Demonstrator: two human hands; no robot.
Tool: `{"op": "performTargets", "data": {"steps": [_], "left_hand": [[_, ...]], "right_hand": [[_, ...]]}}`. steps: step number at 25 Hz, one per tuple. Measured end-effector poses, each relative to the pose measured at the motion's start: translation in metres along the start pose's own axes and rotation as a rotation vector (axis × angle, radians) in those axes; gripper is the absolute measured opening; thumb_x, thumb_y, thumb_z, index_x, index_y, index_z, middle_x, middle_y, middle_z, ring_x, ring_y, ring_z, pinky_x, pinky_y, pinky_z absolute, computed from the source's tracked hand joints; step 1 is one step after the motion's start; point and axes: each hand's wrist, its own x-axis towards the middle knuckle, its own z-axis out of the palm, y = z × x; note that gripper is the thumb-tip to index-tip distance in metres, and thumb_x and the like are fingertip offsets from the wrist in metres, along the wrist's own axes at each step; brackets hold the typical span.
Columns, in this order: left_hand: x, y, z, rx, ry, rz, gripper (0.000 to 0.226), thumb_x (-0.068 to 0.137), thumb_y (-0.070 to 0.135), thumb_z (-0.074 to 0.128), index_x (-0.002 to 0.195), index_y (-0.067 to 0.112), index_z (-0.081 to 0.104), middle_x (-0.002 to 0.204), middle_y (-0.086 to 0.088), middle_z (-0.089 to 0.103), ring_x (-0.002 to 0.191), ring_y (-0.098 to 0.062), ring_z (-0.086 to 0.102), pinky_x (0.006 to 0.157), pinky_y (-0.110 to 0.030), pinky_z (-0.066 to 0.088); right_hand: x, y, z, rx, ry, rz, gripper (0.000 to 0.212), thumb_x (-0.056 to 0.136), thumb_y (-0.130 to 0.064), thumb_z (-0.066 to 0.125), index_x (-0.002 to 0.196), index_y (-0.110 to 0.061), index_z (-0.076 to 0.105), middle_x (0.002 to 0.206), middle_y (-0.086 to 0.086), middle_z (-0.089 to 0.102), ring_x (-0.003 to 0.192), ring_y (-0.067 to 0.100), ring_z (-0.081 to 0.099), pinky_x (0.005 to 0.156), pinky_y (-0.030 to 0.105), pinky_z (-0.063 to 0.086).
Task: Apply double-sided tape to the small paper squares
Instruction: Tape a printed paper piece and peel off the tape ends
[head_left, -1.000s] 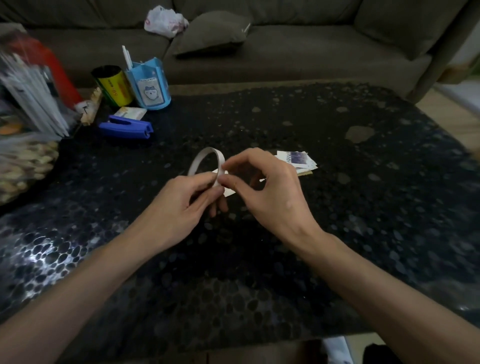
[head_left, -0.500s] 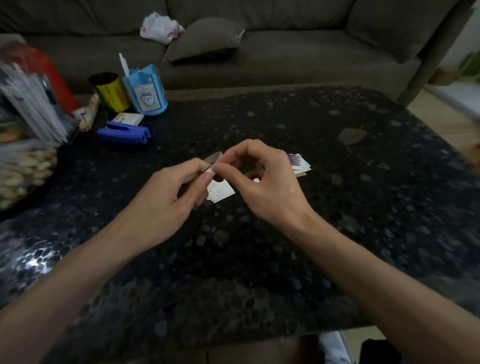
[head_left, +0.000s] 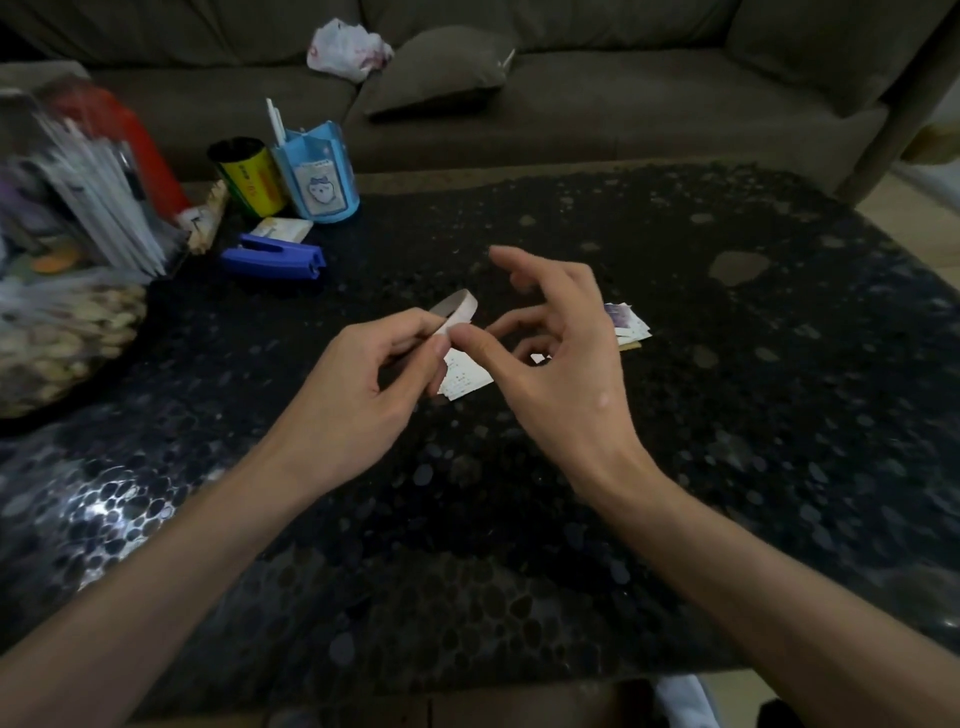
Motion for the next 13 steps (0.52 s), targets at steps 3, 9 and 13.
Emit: {"op": "performTargets", "data": {"steps": [3,9,13], "left_hand": [[0.001,-0.005,0.004,0.015,0.008,-0.012,0.020,0.107,0.023,0.050,0.104,0.029,0.069,0.073,0.004,0.060,0.068,-0.007,0.057,0.062,-0.014,0.042],[0.000,-0.011,0.002,0.039,-0.013,-0.040,0.022,0.107,0.028,0.049,0.100,0.035,0.068,0.072,0.015,0.059,0.067,-0.006,0.058,0.059,-0.015,0.041],[0.002,-0.014,0.003,0.089,0.015,-0.045,0.022,0.107,0.027,0.051,0.099,0.028,0.072,0.073,0.010,0.064,0.068,-0.009,0.059,0.059,-0.022,0.043]], "right_hand": [[-0.001,0.005,0.003,-0.085,0.017,-0.060,0.036,0.091,-0.027,0.082,0.126,-0.023,0.075,0.125,-0.010,0.060,0.102,0.007,0.068,0.080,0.029,0.059],[-0.001,0.004,0.003,-0.087,-0.036,-0.082,0.010,0.093,-0.024,0.080,0.102,-0.026,0.080,0.107,-0.010,0.063,0.091,0.010,0.066,0.072,0.026,0.055],[0.003,0.008,0.000,-0.109,-0.164,-0.028,0.006,0.096,-0.024,0.076,0.102,-0.026,0.075,0.107,-0.012,0.059,0.095,0.004,0.063,0.076,0.018,0.049]]}}
